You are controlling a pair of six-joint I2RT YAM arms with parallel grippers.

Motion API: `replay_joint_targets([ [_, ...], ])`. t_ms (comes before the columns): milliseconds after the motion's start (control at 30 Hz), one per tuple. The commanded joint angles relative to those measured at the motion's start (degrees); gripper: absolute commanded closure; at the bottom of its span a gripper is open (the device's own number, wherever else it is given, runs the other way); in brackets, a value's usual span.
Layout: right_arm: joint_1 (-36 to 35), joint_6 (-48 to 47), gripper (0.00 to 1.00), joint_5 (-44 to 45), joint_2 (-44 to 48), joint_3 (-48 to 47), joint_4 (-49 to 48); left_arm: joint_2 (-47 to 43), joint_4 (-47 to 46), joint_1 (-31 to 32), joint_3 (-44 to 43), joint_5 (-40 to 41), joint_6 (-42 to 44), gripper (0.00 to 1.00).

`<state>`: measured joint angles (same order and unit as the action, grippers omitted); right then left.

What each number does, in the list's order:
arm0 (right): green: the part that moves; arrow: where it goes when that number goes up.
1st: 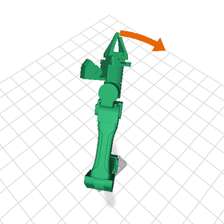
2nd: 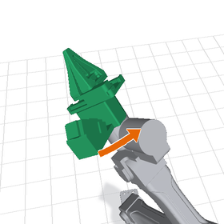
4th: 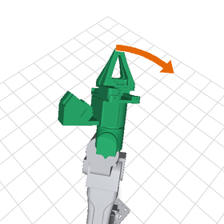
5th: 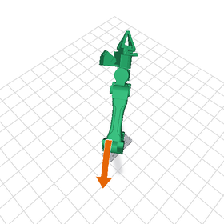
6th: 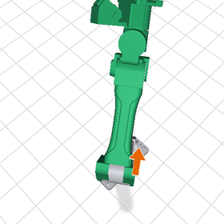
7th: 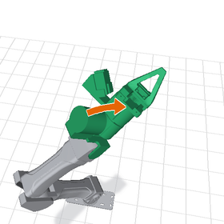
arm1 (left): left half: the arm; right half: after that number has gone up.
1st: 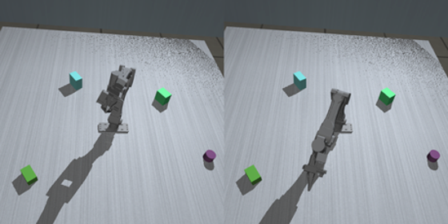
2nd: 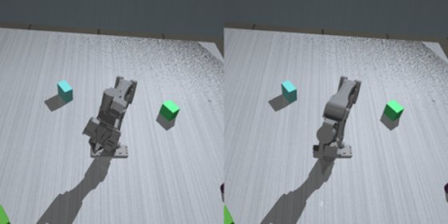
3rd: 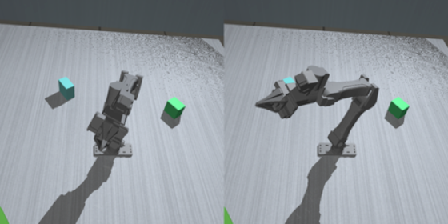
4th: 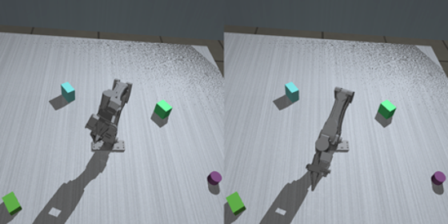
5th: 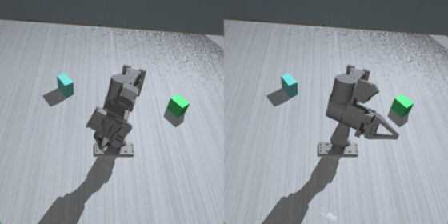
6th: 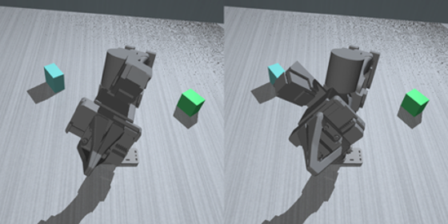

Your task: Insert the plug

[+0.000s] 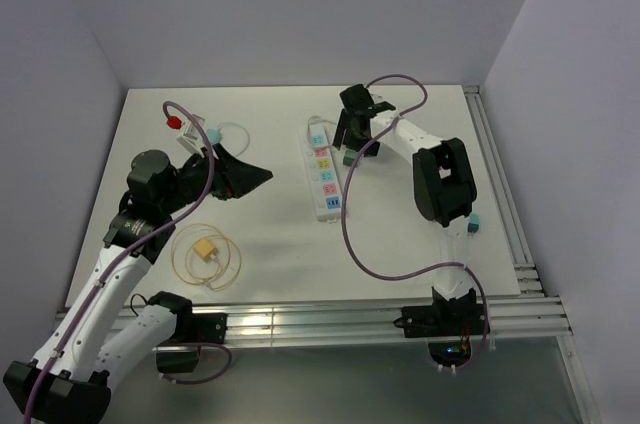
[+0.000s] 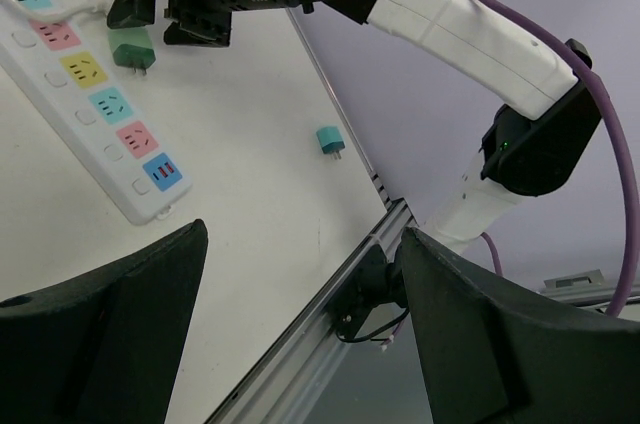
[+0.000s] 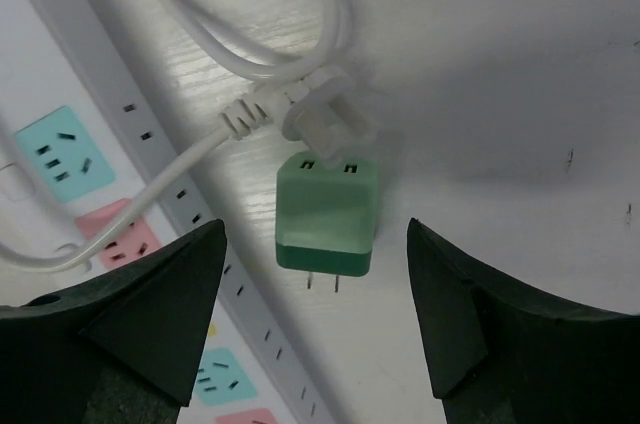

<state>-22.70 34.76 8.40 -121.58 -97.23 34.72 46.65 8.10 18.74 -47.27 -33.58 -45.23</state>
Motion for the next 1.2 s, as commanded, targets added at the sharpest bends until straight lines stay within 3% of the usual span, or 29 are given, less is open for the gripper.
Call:
replay_joint_targets([
  [0,-1.1,-1.5,0.21,6.6,-0.9,-3.7,5.8,-1.1,-1.4,0.2,-1.6,-0.3,1.0,0.16],
  [367,-1.2,-1.0,0.37,4.5,-4.1,-2.6,4.3,-1.1,-1.1,0.3,-0.7,0.2,1.1,0.17],
  [600,-1.1,-1.0,0.4,4.3,-6.1,-4.5,4.7,-1.0,-0.5,0.3,-0.3,-0.2,1.2,0.17],
  [700,-1.1,-0.8,0.52,4.3,-6.1,-4.8,5.2,-1.7,-0.5,0.4,0.0,0.1,1.0,0.17],
  [733,-1.1,-0.7,0.65,4.3,-5.7,-4.1,5.1,-1.9,-0.7,0.4,0.3,0.1,1.0,0.18],
  [933,-1.5,1.8,0.97,1.4,2.5,5.1,0.1,-1.1,-1.2,0.6,1.8,1.0,1.2,0.2],
  [1033,-2.2,4.2,1.0,-0.2,9.6,11.9,-3.2,-0.7,-4.0,1.0,4.1,1.1,0.1,0.22],
  [1167,-3.1,16.8,1.0,-4.1,23.3,23.5,-9.4,-0.4,-10.1,3.0,8.1,4.2,-1.9,0.23],
])
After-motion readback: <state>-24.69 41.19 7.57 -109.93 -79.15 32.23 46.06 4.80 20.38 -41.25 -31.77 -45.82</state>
